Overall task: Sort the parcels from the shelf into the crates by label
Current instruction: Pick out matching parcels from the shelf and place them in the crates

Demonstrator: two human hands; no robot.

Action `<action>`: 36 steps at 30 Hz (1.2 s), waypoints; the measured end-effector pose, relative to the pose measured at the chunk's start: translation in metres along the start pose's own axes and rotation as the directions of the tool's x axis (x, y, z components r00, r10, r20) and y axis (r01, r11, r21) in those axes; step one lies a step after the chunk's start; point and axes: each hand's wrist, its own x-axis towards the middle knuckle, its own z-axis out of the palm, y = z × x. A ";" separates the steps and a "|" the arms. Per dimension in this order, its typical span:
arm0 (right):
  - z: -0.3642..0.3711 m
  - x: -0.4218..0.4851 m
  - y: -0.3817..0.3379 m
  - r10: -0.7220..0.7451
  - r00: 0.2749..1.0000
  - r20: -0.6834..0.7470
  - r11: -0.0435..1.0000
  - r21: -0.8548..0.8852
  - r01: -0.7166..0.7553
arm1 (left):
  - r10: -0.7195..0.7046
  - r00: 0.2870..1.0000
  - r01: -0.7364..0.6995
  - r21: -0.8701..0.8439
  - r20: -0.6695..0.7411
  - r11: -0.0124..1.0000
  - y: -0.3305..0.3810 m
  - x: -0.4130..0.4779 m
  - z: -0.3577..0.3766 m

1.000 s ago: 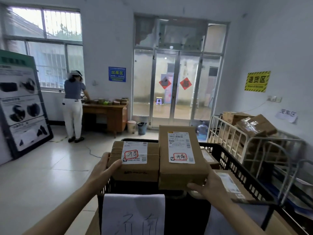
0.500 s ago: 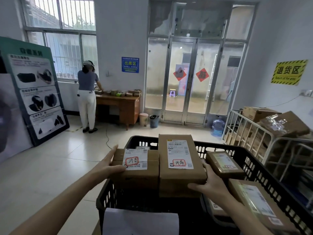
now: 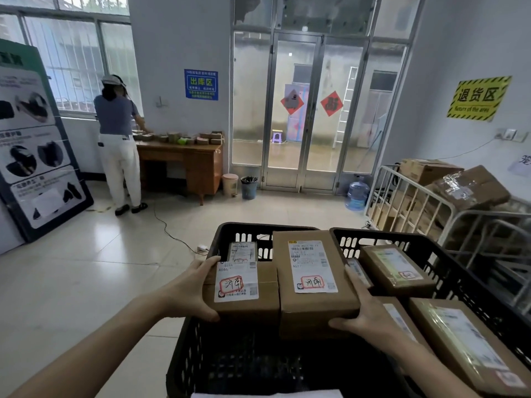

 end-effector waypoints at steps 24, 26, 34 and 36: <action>-0.004 0.033 0.014 -0.060 0.991 0.117 0.967 -0.238 0.087 | -0.112 0.994 0.111 0.106 0.004 0.988 0.000 0.027 0.022; -0.006 0.037 0.013 -0.082 0.992 0.099 0.967 -0.231 0.103 | -0.114 0.993 0.115 0.096 -0.009 0.989 0.000 0.029 0.019; -0.022 0.079 0.008 -0.078 0.996 0.043 0.971 -0.223 0.085 | -0.113 0.993 0.116 0.064 -0.043 0.991 0.015 0.068 0.002; -0.019 0.087 0.012 -0.064 0.997 0.043 0.965 -0.250 0.073 | -0.133 0.991 0.135 0.070 -0.029 0.988 0.014 0.076 -0.001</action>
